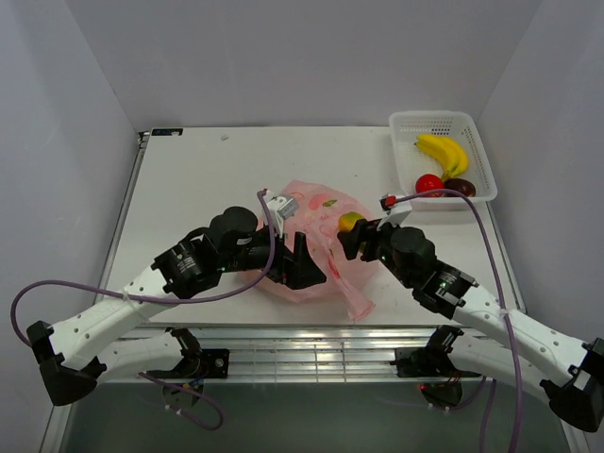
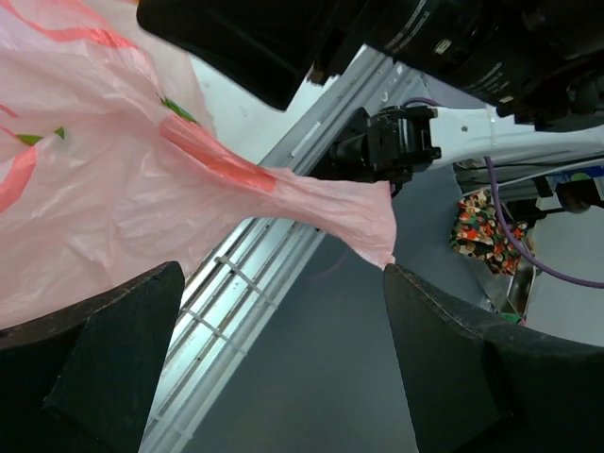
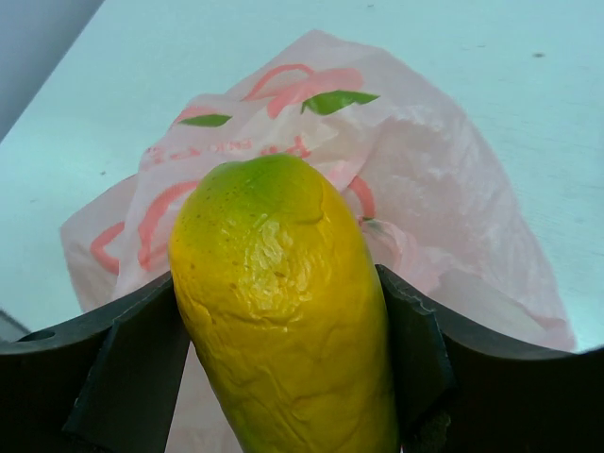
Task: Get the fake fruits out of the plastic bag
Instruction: Place the fake fruit in the bin.
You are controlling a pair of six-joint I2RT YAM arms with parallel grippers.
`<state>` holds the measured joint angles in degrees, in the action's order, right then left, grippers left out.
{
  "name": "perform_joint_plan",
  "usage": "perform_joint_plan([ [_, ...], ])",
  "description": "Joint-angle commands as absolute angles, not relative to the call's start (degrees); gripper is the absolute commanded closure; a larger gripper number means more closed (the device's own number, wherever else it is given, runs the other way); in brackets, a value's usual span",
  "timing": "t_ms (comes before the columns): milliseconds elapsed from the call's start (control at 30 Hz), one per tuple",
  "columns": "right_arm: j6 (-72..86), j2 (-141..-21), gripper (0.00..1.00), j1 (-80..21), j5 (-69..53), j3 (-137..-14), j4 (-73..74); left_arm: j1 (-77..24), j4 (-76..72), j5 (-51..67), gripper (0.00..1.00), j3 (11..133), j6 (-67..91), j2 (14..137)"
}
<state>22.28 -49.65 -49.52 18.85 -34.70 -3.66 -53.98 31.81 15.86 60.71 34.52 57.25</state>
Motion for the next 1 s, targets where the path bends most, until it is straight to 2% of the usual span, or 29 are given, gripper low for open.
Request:
perform_joint_plan([
  [0,20.0,-45.0,0.92,-49.6,32.3,-41.1,10.5,-56.2,28.7,17.4,0.02,60.4,36.5,57.1],
  [33,19.7,-43.9,0.92,-49.5,35.3,-41.9,16.3,-56.6,28.7,16.8,0.02,60.3,36.3,57.5],
  [100,17.7,-42.8,0.92,-48.7,41.3,-43.0,18.8,-57.1,28.3,16.5,0.02,60.7,35.8,59.1],
  [200,14.1,-43.9,0.92,-44.7,39.8,-45.6,18.5,-59.4,27.9,16.1,0.02,62.0,35.9,63.0],
  [233,11.0,-45.5,0.92,-39.9,37.9,-48.5,18.6,-61.6,27.8,14.7,0.02,62.4,36.0,64.3],
  [300,9.5,-51.1,0.92,-32.9,27.8,-50.9,17.7,-64.7,28.5,11.4,0.02,64.1,36.6,68.2],
  [333,8.7,-55.4,0.92,-25.0,22.8,-52.7,16.7,-67.7,28.8,7.6,0.02,64.9,36.9,69.4],
  [367,8.4,-57.6,0.92,-21.7,14.3,-53.8,15.5,-69.3,29.3,5.6,0.02,65.6,37.4,70.5],
  [400,8.3,-59.6,0.92,-18.6,11.5,-55.0,12.9,-72.0,30.8,3.6,0.02,67.4,38.7,72.5],
  [433,8.3,-61.8,0.92,-14.3,10.1,-57.7,11.4,-73.4,32.2,1.6,0.02,68.5,39.4,73.6],
  [533,6.9,-74.6,0.92,-8.6,8.2,-63.8,8.3,-78.7,39.9,-9.4,0.02,73.7,43.8,77.8],
  [567,6.2,-77.8,0.92,-7.7,7.7,-69.1,8.8,-79.6,41.3,-12.5,0.02,74.8,44.6,78.6],
  [733,5.2,-93.8,0.9,-4.0,11.4,-80.9,10.9,-82.2,46.0,-17.1,0.02,80.4,49.1,84.6],
  [767,5.2,-95.4,0.88,-3.8,13.3,-82.3,10.9,-82.4,46.3,-16.9,0.02,81.6,49.3,85.9],
  [867,6.8,-101.9,0.68,-1.8,13.7,-88.5,13.8,-83.8,52.4,-18.5,0.02,88.9,51.6,93.0],
  [900,7.8,-103.3,0.54,-1.3,13.6,-91.6,14.7,-85.1,56.7,-20.5,0.02,90.9,52.5,94.7],
  [967,8.6,-106.0,0.34,-0.8,13.7,-93.2,15.6,-86.0,61.8,-22.1,0.02,95.3,54.4,98.9],
])
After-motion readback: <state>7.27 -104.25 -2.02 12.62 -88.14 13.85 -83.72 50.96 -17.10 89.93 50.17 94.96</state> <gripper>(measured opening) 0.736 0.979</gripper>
